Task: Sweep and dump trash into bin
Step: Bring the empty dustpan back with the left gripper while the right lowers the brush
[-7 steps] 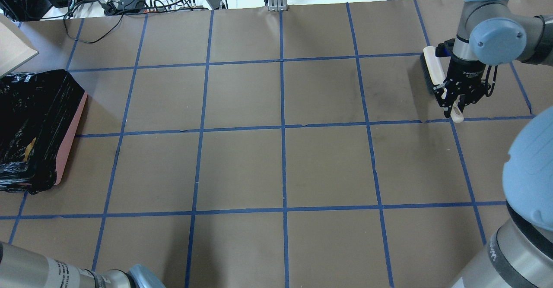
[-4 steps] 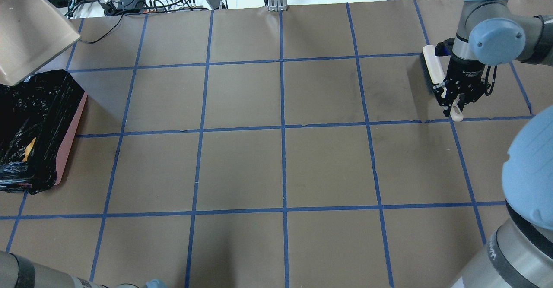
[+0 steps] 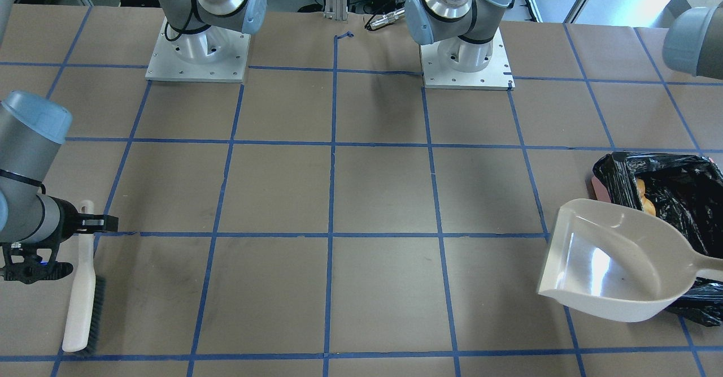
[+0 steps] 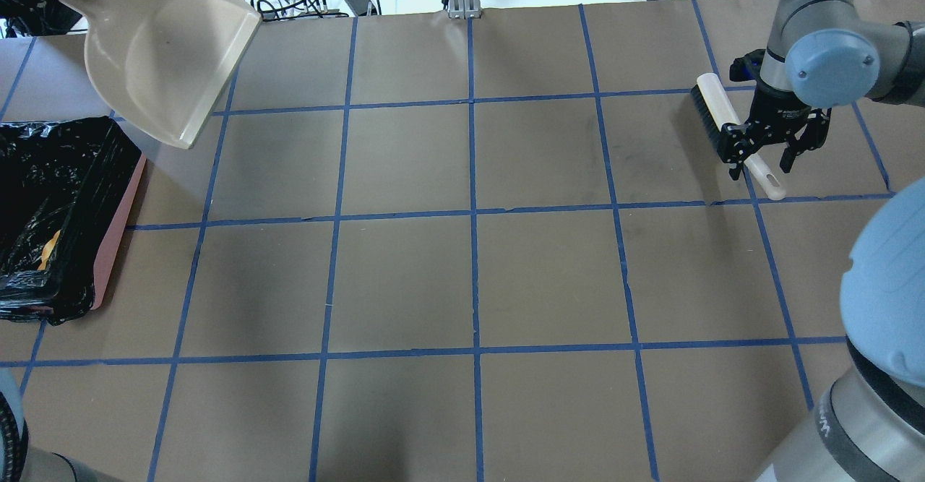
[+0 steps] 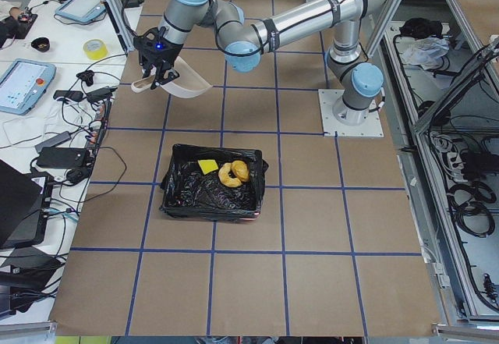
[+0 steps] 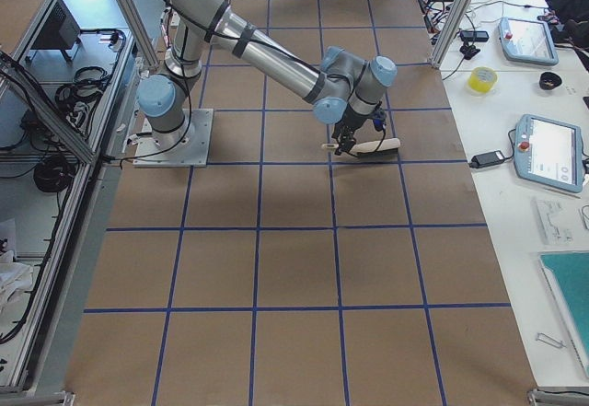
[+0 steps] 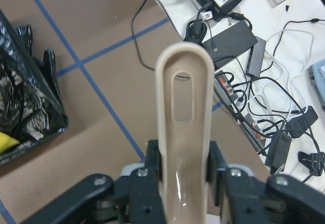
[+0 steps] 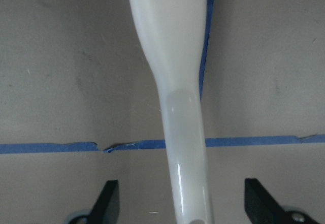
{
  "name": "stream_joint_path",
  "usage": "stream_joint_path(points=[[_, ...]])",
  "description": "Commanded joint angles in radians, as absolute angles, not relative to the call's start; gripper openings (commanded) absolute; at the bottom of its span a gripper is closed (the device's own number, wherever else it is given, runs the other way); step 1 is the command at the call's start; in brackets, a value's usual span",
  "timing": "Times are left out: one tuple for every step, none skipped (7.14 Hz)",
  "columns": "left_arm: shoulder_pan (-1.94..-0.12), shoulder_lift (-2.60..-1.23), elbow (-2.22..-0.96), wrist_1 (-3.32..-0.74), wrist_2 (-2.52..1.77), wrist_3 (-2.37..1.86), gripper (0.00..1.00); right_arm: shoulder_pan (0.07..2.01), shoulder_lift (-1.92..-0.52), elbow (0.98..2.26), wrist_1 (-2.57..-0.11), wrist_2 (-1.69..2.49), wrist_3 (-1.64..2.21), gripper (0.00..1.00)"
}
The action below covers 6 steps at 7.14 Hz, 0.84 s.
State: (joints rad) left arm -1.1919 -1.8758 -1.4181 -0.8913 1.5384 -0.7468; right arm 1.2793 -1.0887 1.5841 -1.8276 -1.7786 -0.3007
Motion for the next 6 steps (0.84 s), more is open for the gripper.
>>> stream_joint_path(points=[[-1.256,-1.896,-1.43,-1.03,1.549,-1.054,0.0,1.279,-1.095,1.575,-1.836,-1.776,-0.304,1.0],[-1.29,-1.908,-1.472,-1.031,1.625,-1.078,0.0,1.279,-1.12,1.574,-1.841,-1.775,-0.305,1.0],[-1.327,-1.928,-1.509,-1.034,1.662,-1.129,0.0,1.281,-1.156,1.556,-1.841,-1.77,-0.311,1.0],[-1.334,-1.962,-1.523,-1.034,1.692,-1.135,0.0,1.282,-1.217,1.505,-1.798,-1.763,-0.358,1.0],[-1.342,-1.992,-1.519,-1.032,1.695,-1.188,0.0,1.285,-1.321,1.456,-1.687,-1.732,-0.376,1.0],[-1.342,-2.035,-1.517,-1.023,1.697,-1.242,0.0,1.285,-1.398,1.422,-1.646,-1.701,-0.38,1.0]])
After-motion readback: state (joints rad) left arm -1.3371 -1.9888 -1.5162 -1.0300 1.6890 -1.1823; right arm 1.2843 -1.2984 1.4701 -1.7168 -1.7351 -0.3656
